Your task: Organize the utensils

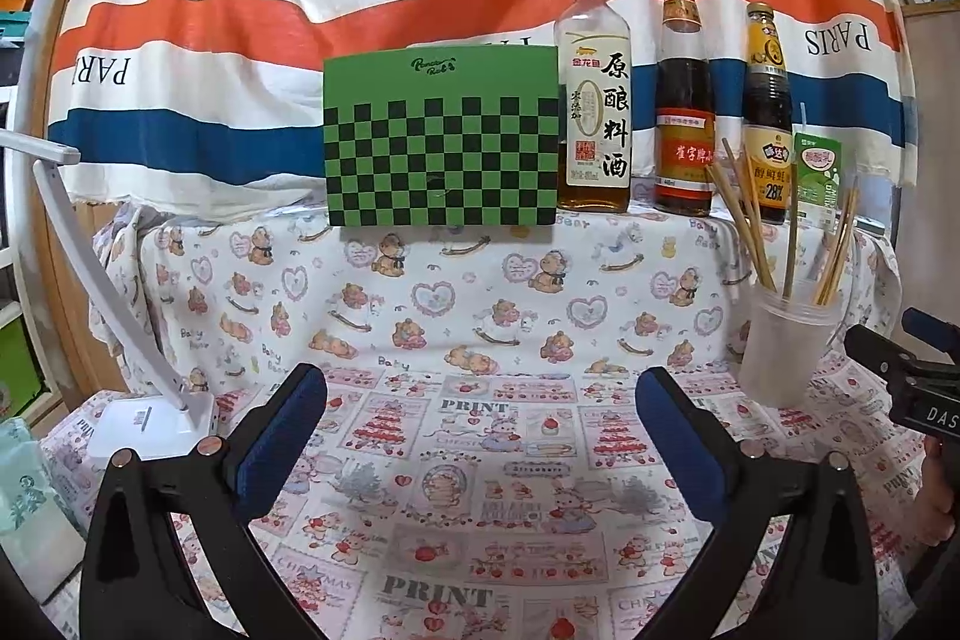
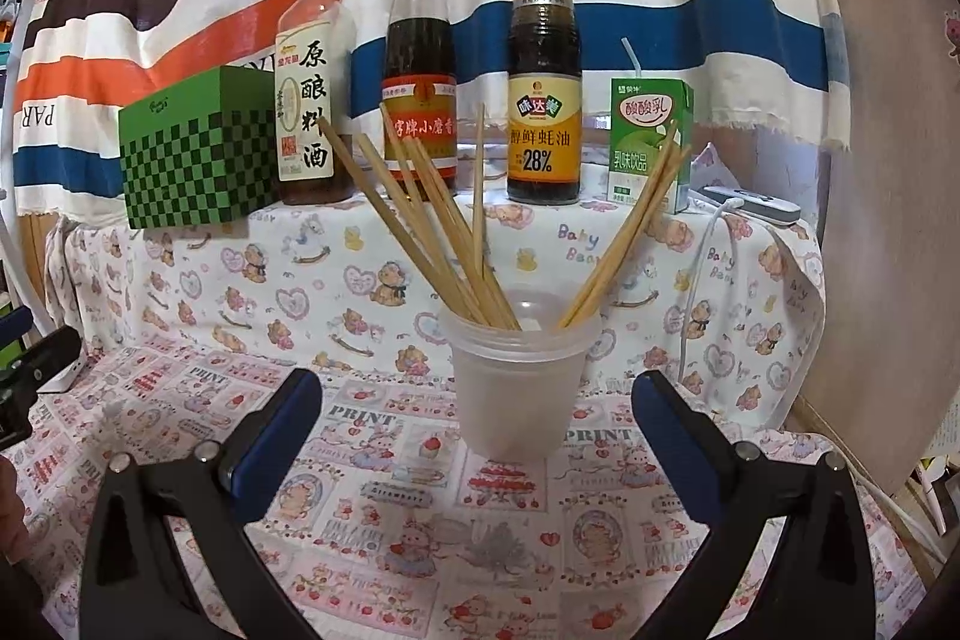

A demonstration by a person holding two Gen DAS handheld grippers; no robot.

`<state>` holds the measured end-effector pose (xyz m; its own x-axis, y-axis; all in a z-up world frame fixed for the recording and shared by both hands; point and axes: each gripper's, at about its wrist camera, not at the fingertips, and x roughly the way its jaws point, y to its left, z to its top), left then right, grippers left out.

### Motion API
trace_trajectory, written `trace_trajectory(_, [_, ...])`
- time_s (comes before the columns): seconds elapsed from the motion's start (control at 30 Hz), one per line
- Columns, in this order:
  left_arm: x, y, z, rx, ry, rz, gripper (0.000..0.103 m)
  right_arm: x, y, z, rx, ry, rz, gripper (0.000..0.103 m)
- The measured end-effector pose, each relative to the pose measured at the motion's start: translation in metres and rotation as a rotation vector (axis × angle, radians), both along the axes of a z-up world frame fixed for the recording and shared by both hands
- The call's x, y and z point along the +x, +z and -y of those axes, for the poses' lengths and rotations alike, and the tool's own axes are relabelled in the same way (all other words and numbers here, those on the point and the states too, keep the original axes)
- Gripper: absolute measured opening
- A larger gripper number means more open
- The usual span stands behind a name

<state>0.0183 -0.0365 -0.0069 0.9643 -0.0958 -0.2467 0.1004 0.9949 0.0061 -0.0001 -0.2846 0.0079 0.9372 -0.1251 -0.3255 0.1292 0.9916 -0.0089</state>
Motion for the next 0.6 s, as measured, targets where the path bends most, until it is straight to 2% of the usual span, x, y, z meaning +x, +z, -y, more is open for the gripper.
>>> trace_trajectory(0.6, [-0.0011, -0.0009, 0.0005, 0.001, 0.001, -0.003, 0.102, -0.0006, -0.0005, 0.0010, 0.005, -0.006, -0.009, 0.103])
